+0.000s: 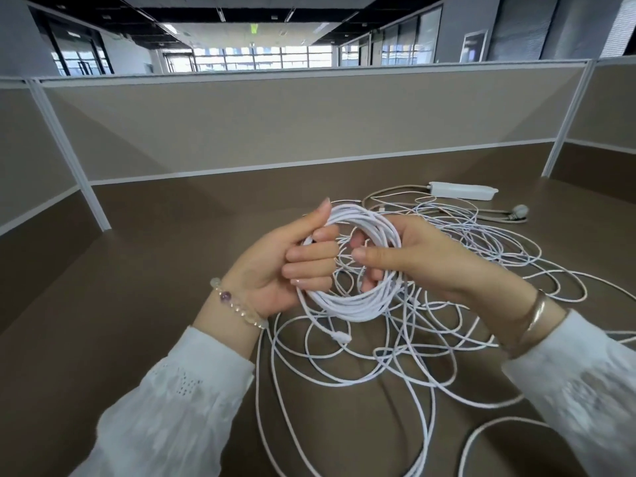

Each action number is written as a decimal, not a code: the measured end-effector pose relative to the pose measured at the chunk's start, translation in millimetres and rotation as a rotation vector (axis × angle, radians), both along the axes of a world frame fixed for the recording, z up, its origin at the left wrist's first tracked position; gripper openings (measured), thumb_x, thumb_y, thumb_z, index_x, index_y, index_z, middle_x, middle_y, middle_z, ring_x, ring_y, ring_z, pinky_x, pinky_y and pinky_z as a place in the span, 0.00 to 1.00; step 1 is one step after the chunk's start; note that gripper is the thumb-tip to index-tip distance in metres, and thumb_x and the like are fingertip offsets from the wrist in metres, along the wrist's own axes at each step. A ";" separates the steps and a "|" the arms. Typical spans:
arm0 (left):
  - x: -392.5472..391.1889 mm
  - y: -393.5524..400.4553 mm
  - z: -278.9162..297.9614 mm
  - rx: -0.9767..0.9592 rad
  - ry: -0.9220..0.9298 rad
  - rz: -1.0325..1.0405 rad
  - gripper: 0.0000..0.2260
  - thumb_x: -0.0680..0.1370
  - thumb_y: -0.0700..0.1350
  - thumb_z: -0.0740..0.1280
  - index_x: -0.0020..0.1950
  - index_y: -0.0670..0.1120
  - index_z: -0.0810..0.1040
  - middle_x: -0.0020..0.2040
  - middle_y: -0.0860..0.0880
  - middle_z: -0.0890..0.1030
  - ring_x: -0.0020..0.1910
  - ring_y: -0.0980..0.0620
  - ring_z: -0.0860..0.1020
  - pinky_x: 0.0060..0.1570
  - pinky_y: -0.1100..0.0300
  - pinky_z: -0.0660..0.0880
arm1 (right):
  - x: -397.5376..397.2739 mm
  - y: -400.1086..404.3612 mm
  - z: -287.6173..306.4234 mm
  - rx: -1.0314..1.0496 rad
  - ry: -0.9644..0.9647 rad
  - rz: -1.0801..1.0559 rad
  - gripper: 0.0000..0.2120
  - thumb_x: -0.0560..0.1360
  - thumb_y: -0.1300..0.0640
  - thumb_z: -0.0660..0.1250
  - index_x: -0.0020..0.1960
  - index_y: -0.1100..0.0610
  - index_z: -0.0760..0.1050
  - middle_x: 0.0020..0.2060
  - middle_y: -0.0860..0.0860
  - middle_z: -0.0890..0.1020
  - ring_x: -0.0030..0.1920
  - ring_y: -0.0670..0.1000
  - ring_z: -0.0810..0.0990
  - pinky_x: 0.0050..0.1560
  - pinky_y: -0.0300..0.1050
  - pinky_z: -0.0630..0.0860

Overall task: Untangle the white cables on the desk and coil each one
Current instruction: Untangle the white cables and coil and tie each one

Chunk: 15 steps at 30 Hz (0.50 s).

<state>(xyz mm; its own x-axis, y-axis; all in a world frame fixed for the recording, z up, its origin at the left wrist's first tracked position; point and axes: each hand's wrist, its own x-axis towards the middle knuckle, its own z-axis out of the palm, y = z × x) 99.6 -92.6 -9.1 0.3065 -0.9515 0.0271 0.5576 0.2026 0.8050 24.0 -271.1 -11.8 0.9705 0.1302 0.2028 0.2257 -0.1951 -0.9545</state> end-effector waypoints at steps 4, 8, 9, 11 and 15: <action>5.4 -2.4 -2.4 0.105 0.006 0.061 0.18 0.75 0.57 0.63 0.37 0.43 0.76 0.17 0.54 0.58 0.17 0.57 0.51 0.16 0.67 0.55 | 1.1 -0.9 -7.1 0.003 0.013 -0.001 0.06 0.69 0.59 0.70 0.44 0.59 0.75 0.24 0.52 0.75 0.28 0.51 0.78 0.34 0.41 0.77; 7.4 -1.7 -4.0 0.208 -0.047 0.220 0.18 0.76 0.56 0.61 0.31 0.46 0.72 0.17 0.55 0.58 0.16 0.58 0.49 0.15 0.69 0.51 | 6.6 5.5 -14.0 -0.030 -0.040 -0.065 0.18 0.74 0.63 0.69 0.63 0.57 0.72 0.40 0.52 0.81 0.32 0.54 0.80 0.37 0.45 0.79; 7.8 -1.1 -3.5 0.224 -0.049 0.235 0.18 0.75 0.55 0.61 0.30 0.47 0.71 0.17 0.55 0.58 0.15 0.59 0.50 0.15 0.68 0.50 | 7.6 7.4 -15.0 -0.045 -0.089 -0.082 0.25 0.74 0.63 0.69 0.68 0.52 0.68 0.50 0.51 0.80 0.34 0.56 0.81 0.40 0.47 0.81; 9.5 -0.8 -2.6 0.247 -0.049 0.248 0.18 0.75 0.55 0.62 0.29 0.47 0.69 0.17 0.55 0.57 0.13 0.61 0.54 0.16 0.68 0.49 | 8.5 10.5 -15.6 -0.103 -0.194 -0.102 0.31 0.74 0.62 0.69 0.73 0.46 0.62 0.59 0.49 0.75 0.37 0.56 0.82 0.45 0.49 0.81; 11.8 -1.9 -1.9 0.271 -0.025 0.237 0.18 0.75 0.55 0.62 0.28 0.48 0.68 0.17 0.55 0.58 0.13 0.60 0.57 0.18 0.68 0.48 | 15.2 8.7 -23.8 -0.568 -0.496 -0.257 0.25 0.76 0.57 0.67 0.71 0.46 0.66 0.63 0.45 0.76 0.50 0.37 0.78 0.56 0.35 0.74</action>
<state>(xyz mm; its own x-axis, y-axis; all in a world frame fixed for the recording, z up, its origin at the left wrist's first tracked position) 111.4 -94.5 -11.0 0.5223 -0.8276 -0.2057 0.4999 0.1017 0.8601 39.2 -262.4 -35.7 0.7983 0.1273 0.5887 0.4797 -0.7255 -0.4935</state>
